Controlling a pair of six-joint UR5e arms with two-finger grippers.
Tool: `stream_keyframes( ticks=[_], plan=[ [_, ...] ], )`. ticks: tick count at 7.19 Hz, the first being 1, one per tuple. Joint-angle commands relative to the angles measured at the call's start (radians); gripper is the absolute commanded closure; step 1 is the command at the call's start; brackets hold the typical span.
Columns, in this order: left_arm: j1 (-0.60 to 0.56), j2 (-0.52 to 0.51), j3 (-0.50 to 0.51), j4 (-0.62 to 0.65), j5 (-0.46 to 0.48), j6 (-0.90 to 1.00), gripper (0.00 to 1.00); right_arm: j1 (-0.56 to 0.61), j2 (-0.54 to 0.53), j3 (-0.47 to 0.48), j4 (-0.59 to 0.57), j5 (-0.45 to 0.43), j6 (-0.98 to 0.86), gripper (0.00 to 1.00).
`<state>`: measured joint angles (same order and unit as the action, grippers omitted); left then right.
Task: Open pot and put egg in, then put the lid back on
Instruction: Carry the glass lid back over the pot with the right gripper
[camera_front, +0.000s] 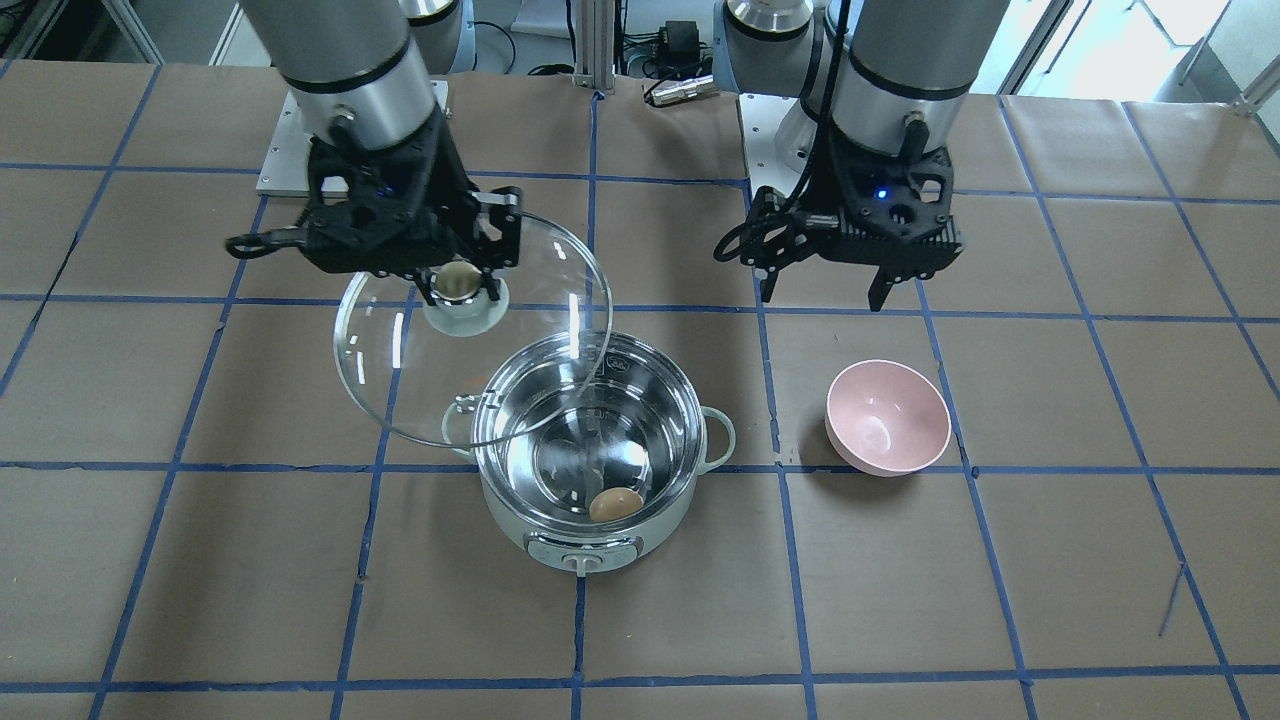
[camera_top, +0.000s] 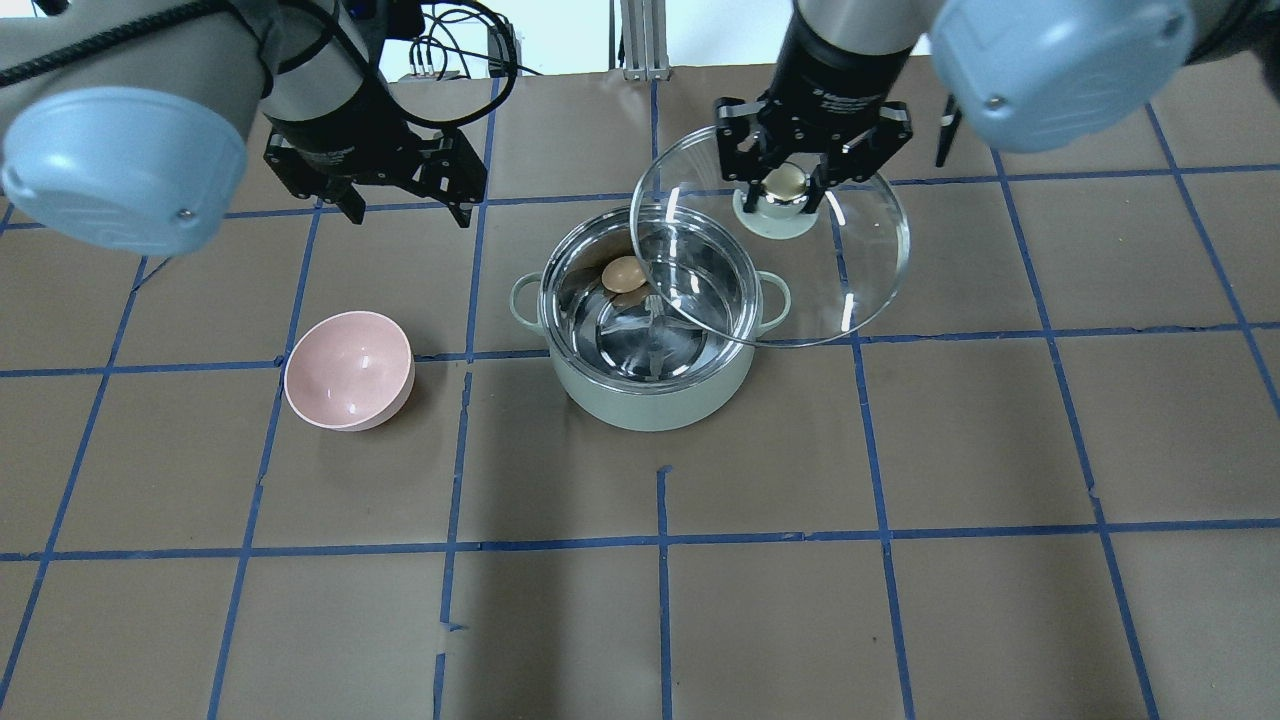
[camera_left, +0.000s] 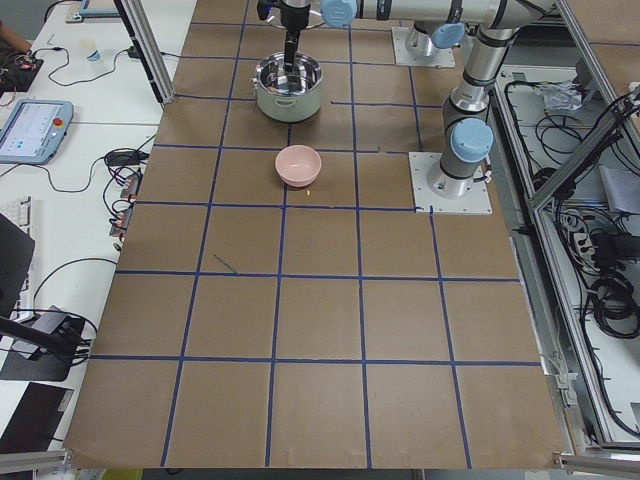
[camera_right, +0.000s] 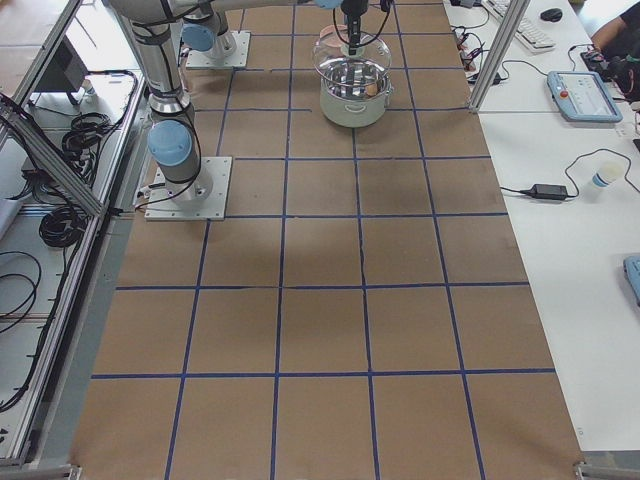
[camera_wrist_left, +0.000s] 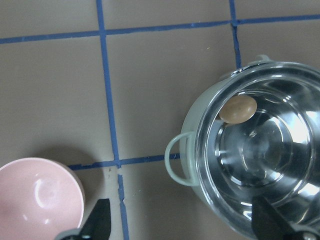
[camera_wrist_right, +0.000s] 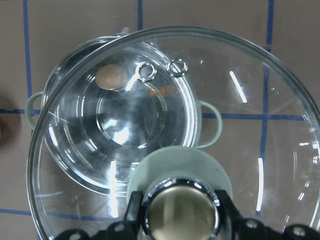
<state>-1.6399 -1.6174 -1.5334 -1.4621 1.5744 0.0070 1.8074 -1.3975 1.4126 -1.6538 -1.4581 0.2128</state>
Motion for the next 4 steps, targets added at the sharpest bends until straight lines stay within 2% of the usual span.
stream_keyframes(
  ticks=[1,4],
  plan=[
    [0.083,0.016,0.087,-0.149,-0.049,0.005,0.0,0.12,0.119,-0.011,-0.11,-0.059,0.105,0.98],
    [0.08,0.007,0.07,-0.121,-0.033,0.007,0.0,0.128,0.164,0.029,-0.197,-0.067,0.106,0.98]
  ],
)
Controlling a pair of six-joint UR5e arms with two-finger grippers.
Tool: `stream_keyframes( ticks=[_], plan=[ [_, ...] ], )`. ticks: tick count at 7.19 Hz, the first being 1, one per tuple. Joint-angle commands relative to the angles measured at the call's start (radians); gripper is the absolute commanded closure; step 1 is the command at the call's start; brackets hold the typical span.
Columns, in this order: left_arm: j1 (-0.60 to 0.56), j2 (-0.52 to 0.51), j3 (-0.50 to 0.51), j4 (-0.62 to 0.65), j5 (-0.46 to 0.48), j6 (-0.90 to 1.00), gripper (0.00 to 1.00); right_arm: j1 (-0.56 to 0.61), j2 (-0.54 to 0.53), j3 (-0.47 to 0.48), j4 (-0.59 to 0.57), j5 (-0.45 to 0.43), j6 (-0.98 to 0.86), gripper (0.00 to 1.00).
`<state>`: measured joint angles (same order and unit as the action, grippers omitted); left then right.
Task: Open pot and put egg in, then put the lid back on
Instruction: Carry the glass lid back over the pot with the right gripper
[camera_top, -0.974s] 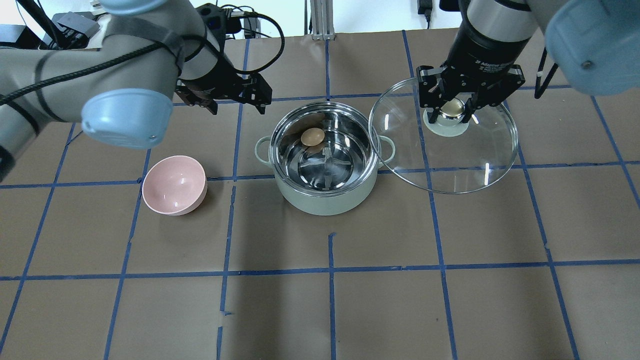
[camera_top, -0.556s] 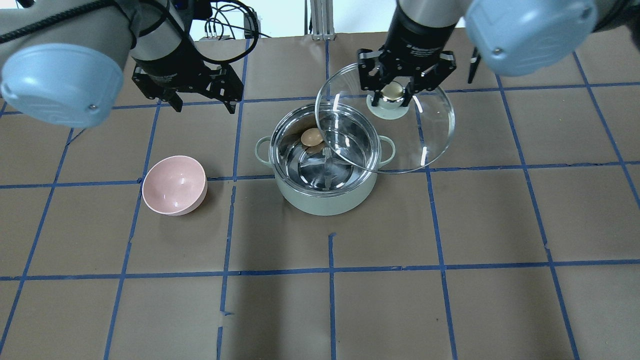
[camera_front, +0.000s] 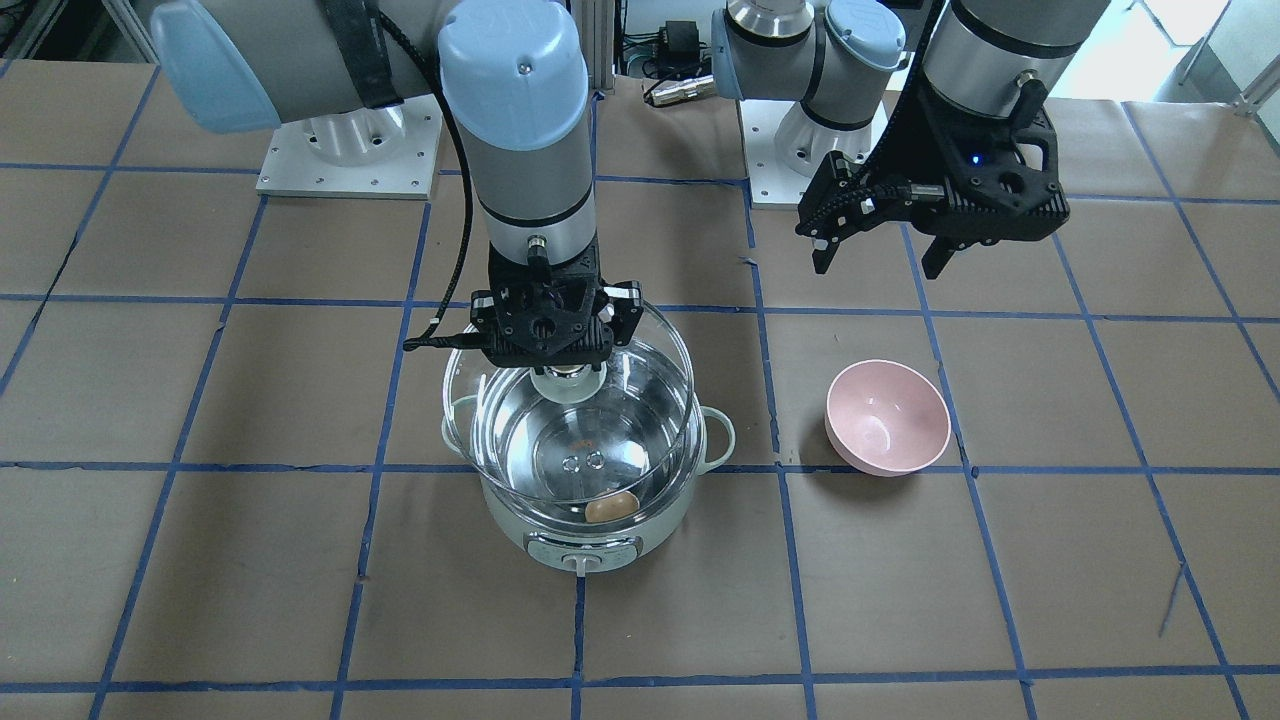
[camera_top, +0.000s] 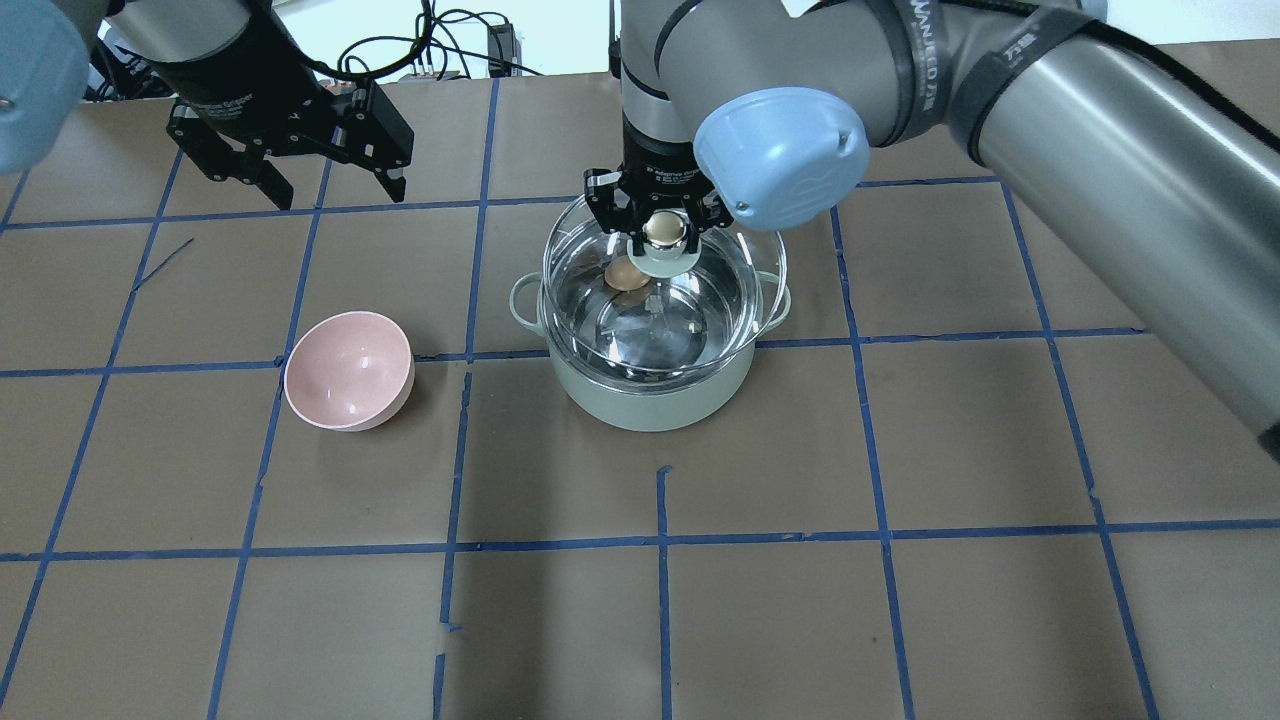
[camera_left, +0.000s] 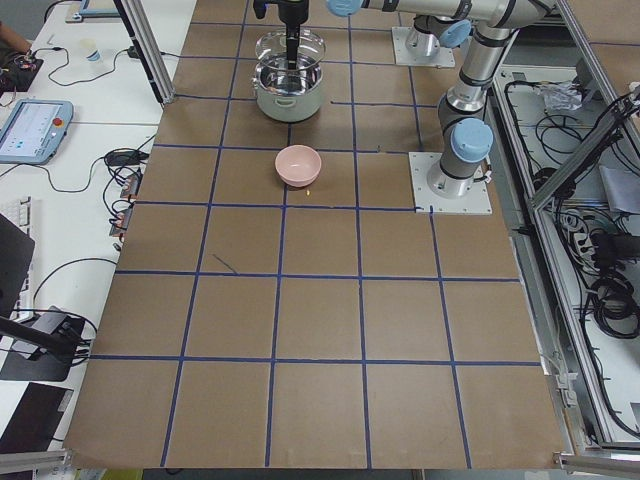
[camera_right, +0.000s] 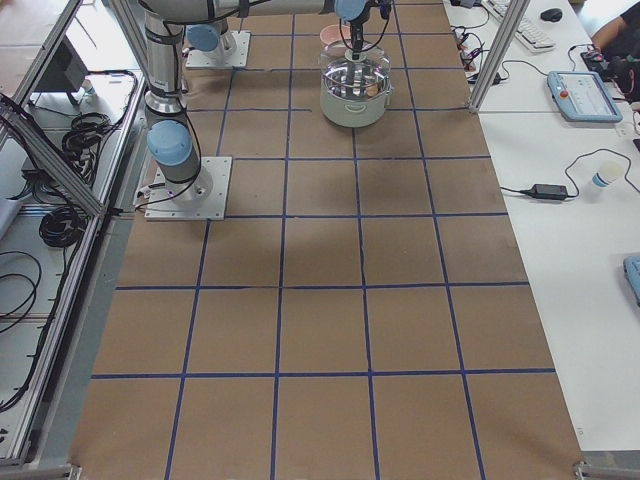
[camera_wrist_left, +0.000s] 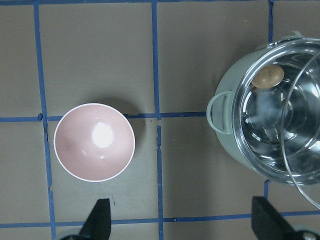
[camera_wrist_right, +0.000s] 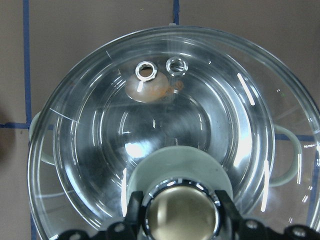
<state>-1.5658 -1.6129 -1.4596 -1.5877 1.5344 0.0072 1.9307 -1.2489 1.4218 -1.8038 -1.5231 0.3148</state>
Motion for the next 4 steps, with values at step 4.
stream_keyframes(
  ticks=[4],
  plan=[
    [0.059,0.03,0.001,-0.106,0.107,0.008,0.0,0.048,0.039,0.063,-0.134,-0.065,0.027,0.97]
  ],
)
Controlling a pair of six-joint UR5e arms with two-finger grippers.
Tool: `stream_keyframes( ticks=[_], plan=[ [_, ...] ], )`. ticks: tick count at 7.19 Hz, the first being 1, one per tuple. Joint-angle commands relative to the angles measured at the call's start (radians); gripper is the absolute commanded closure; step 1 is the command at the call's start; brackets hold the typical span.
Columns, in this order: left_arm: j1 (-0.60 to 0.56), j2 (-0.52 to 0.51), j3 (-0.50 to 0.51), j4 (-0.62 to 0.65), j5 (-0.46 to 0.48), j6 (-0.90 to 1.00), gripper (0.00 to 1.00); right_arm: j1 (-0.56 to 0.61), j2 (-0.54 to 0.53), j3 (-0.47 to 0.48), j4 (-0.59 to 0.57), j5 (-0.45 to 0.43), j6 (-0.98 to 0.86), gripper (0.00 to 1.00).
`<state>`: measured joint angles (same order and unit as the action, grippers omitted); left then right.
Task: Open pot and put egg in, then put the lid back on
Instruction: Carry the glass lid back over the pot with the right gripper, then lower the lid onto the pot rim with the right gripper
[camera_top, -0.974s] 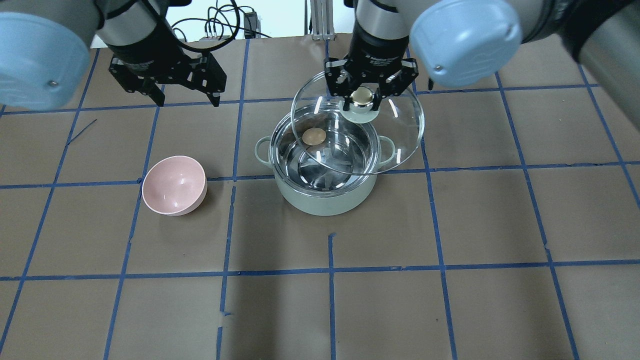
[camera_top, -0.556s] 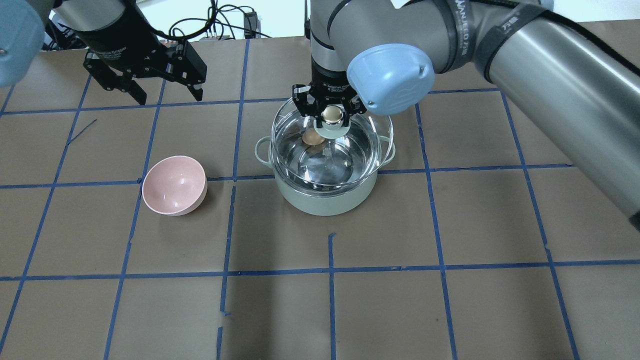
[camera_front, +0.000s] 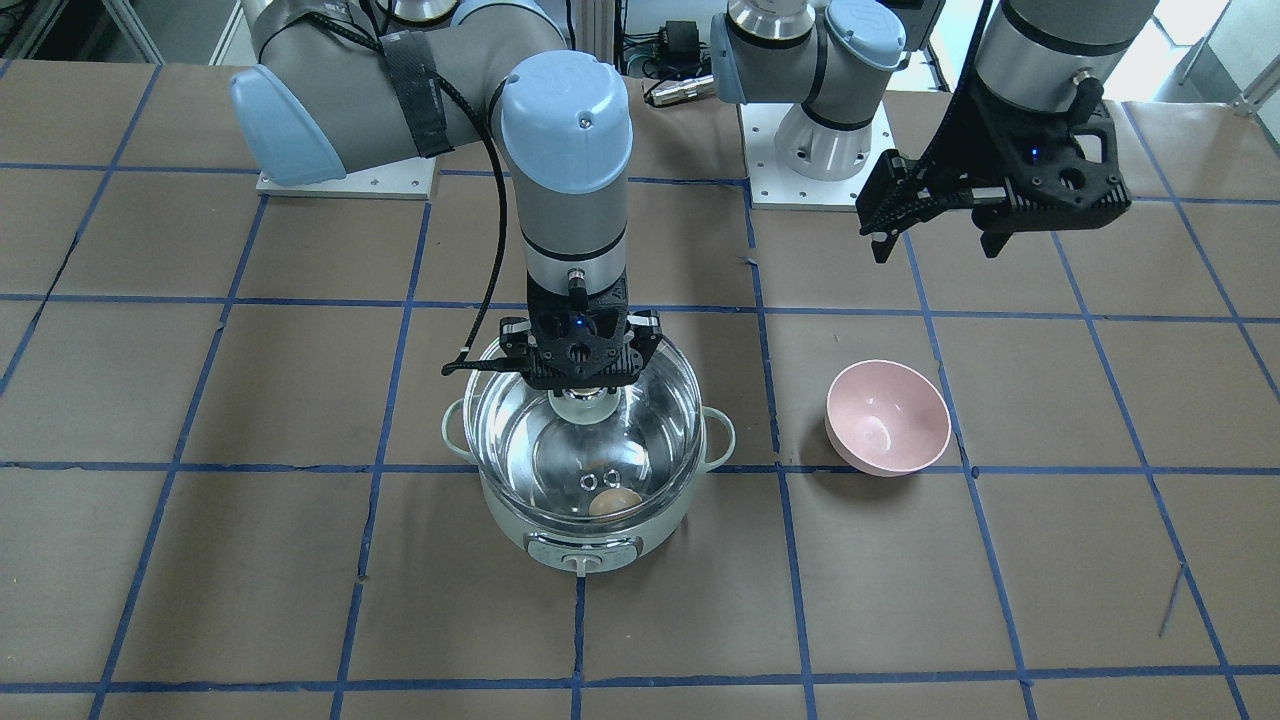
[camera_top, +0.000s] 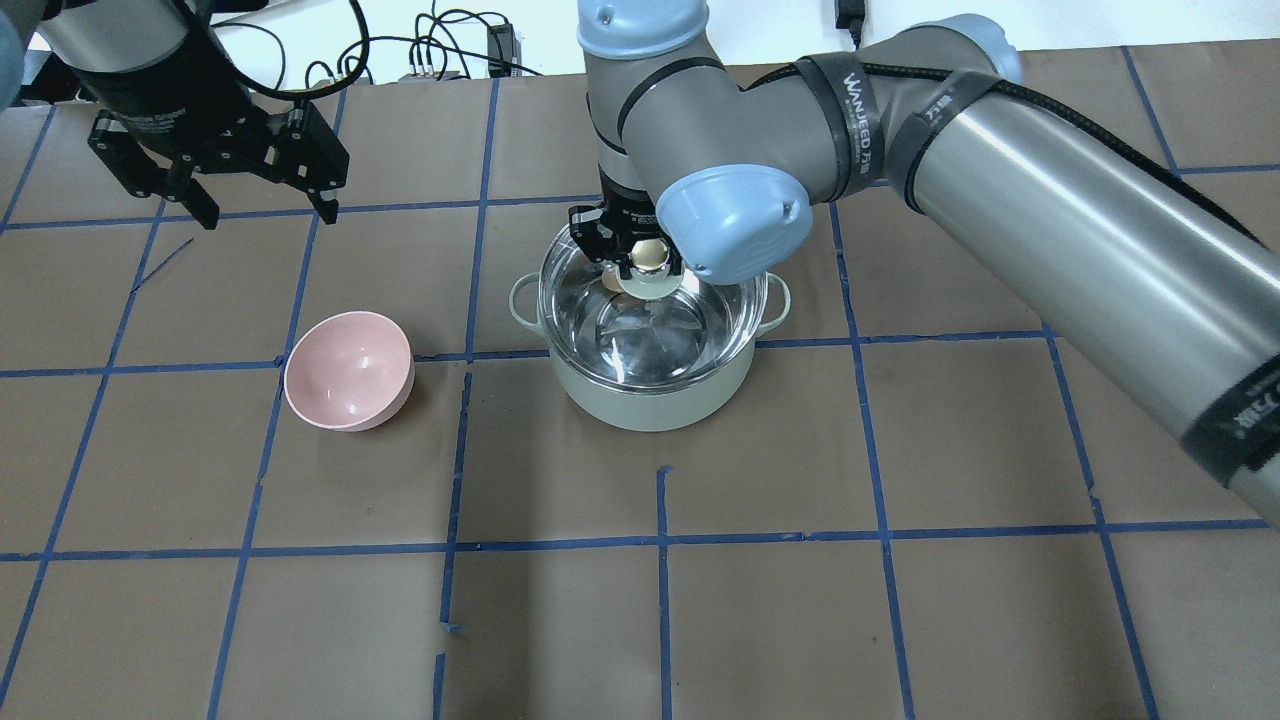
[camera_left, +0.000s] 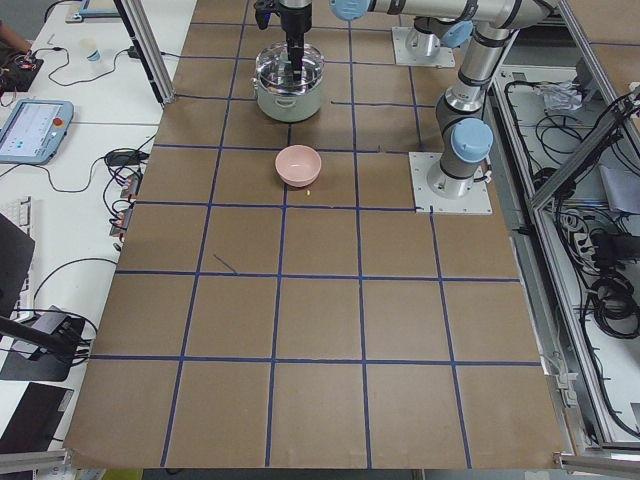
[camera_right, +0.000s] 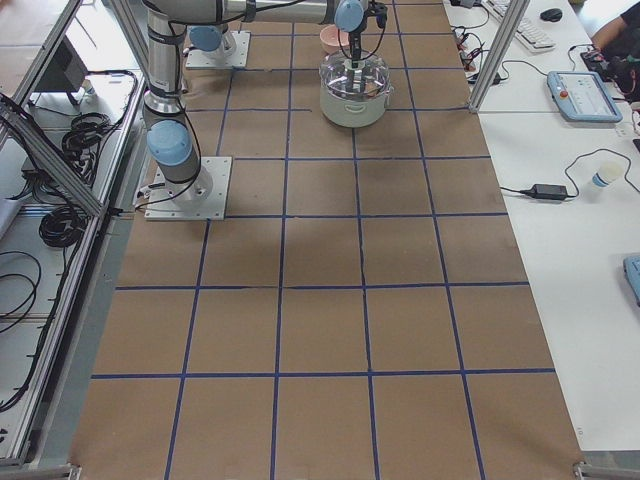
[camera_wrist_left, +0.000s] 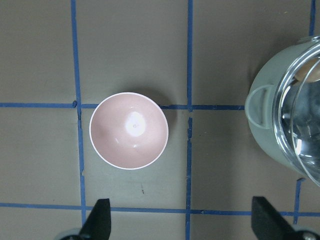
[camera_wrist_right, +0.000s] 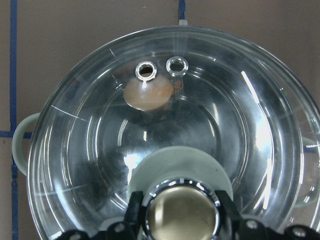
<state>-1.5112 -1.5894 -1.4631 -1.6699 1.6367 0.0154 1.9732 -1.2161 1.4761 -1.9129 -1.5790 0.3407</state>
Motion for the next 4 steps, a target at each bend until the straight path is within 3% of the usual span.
stream_keyframes(
  ticks=[1,4],
  plan=[
    [0.015,0.006,0.009,-0.028,-0.011,0.0,0.0,0.007,0.01,0.012,-0.034,-0.004,0.001,0.97],
    [0.006,0.019,-0.008,-0.047,-0.027,-0.002,0.0,0.009,0.017,0.019,-0.047,-0.001,-0.003,0.97]
  ],
)
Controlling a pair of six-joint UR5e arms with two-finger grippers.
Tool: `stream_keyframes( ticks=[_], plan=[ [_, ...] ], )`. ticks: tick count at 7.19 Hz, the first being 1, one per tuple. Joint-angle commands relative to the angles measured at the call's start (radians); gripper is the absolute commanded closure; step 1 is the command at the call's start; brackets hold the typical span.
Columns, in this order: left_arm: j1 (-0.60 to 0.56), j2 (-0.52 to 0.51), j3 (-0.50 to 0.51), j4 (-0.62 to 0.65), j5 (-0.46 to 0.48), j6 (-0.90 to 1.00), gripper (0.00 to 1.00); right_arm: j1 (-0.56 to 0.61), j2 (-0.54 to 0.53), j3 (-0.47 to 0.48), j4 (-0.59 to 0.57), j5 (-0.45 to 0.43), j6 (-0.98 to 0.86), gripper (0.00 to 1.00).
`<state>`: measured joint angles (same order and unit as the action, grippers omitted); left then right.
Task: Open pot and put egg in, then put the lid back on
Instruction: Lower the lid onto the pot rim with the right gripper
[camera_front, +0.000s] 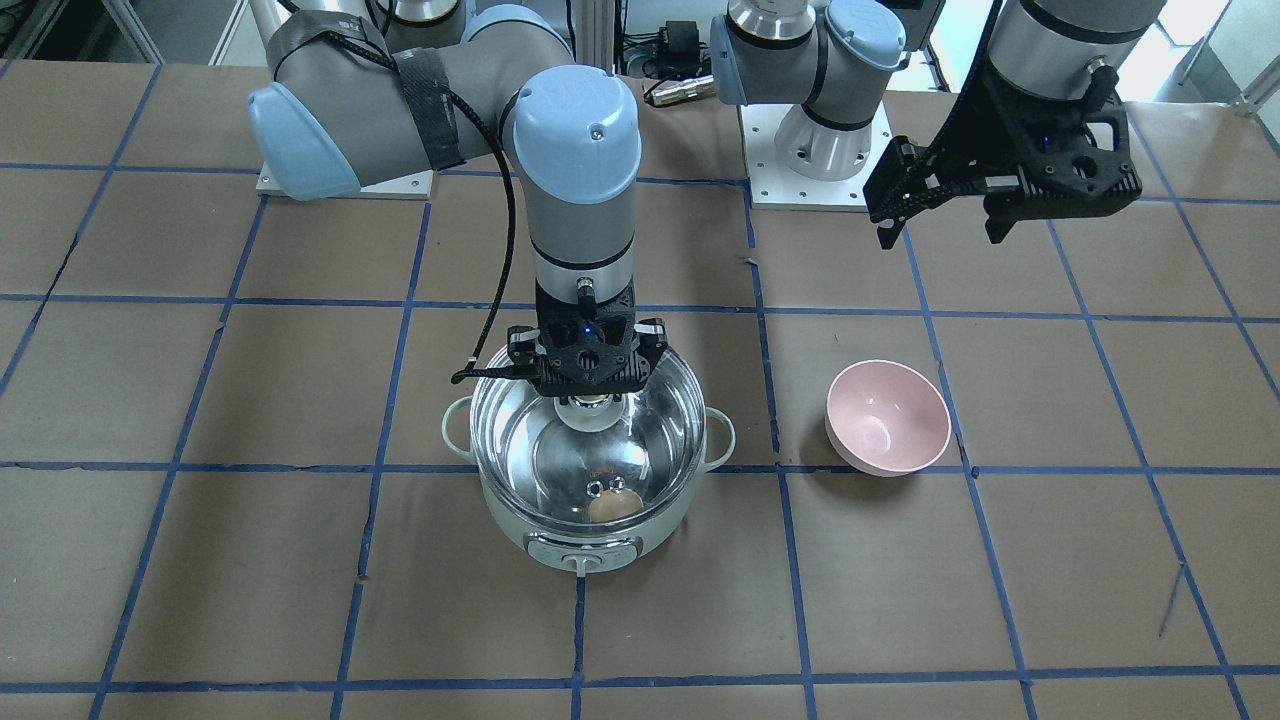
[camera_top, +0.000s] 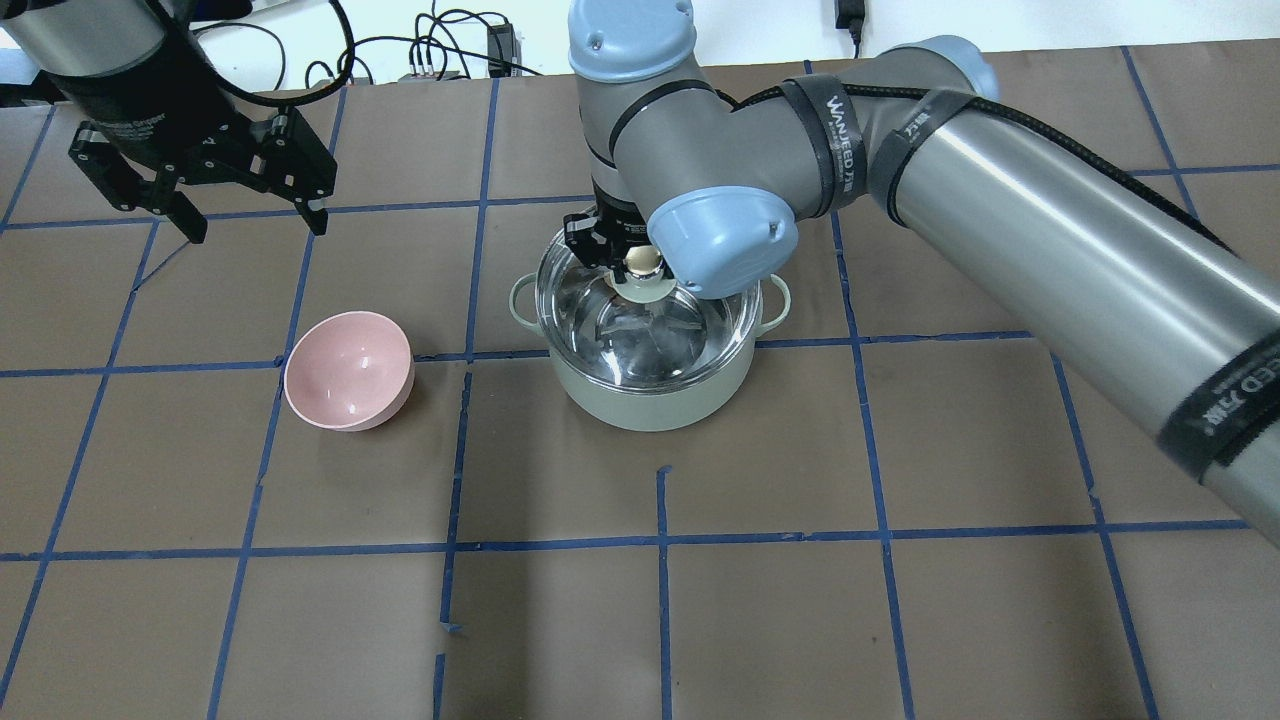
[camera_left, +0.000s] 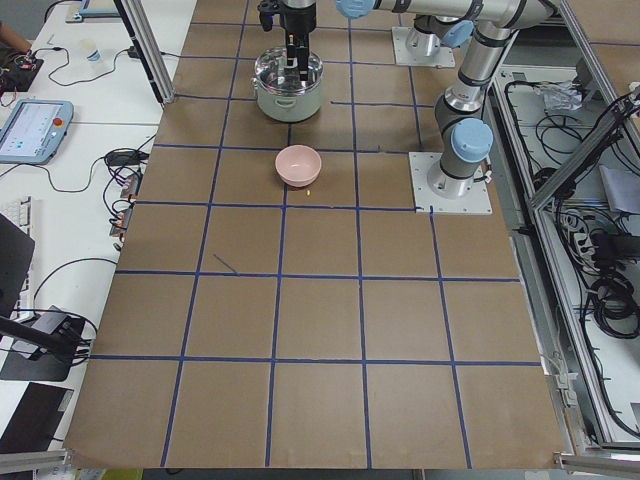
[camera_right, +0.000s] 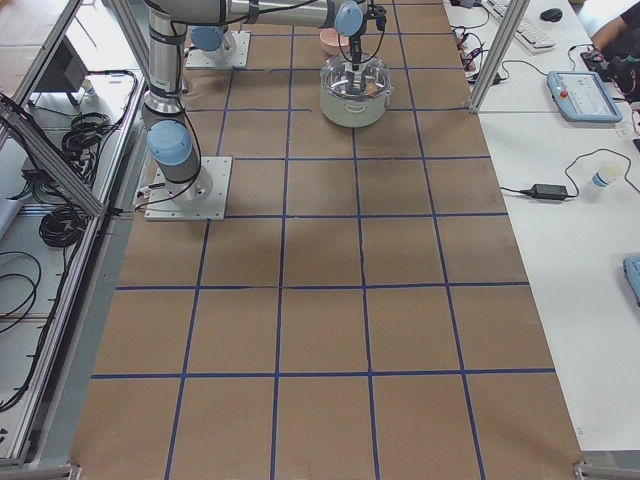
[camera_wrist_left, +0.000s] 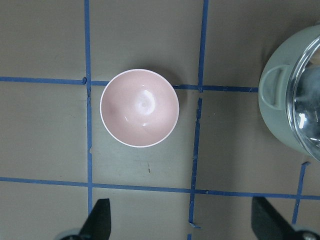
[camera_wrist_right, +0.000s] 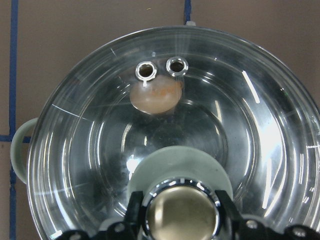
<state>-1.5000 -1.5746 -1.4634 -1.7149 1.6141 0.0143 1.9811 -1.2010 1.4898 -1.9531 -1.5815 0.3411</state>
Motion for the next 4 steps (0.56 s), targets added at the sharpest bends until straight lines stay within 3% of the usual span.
stream_keyframes(
  ticks=[1,4],
  plan=[
    [-0.005,0.004,-0.012,0.0,-0.005,-0.002,0.0,0.001,0.003,0.01,-0.016,0.005,-0.002,0.97],
    [-0.003,0.007,-0.017,0.001,-0.005,0.0,0.0,0.001,0.003,0.021,-0.027,0.003,-0.01,0.97]
  ],
)
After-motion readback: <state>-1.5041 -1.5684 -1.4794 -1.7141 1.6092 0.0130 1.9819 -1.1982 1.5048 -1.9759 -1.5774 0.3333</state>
